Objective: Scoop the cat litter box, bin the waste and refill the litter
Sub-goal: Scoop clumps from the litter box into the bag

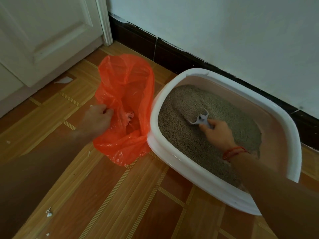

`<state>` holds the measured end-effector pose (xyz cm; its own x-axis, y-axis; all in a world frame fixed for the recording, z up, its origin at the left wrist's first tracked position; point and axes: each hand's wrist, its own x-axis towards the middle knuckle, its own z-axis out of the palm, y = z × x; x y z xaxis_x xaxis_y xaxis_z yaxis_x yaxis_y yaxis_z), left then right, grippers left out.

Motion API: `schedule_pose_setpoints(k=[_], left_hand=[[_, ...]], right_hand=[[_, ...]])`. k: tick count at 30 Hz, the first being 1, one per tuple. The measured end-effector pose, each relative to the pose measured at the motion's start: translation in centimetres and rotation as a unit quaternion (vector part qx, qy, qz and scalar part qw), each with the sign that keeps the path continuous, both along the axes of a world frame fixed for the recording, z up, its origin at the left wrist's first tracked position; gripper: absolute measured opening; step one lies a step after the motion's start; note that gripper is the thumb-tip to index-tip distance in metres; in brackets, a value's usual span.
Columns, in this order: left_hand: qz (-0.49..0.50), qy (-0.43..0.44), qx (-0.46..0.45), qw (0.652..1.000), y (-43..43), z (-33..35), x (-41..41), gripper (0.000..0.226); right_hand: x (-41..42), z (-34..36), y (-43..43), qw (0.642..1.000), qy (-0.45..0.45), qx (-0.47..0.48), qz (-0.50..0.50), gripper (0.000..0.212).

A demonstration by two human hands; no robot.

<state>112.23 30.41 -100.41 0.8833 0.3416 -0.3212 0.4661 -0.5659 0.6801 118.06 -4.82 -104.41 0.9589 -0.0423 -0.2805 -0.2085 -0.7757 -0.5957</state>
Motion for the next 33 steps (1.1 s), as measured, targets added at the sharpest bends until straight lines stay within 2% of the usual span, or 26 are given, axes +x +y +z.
schedule_pose_setpoints(k=[3, 15, 33], left_hand=[[-0.005, -0.003, -0.006, 1.000, -0.2, 0.3, 0.1, 0.031], [-0.032, -0.021, 0.004, 0.999, -1.9, 1.6, 0.3, 0.030], [0.001, -0.019, 0.004, 1.000, -0.3, 2.0, 0.2, 0.031]], right_hand=[[-0.5, 0.8, -1.3, 1.000, -0.010, 0.006, -0.013, 0.023], [-2.5, 4.3, -5.3, 0.999, -0.028, -0.022, 0.032, 0.009], [-1.6, 5.3, -4.5, 0.997, -0.028, -0.041, 0.054, 0.026]])
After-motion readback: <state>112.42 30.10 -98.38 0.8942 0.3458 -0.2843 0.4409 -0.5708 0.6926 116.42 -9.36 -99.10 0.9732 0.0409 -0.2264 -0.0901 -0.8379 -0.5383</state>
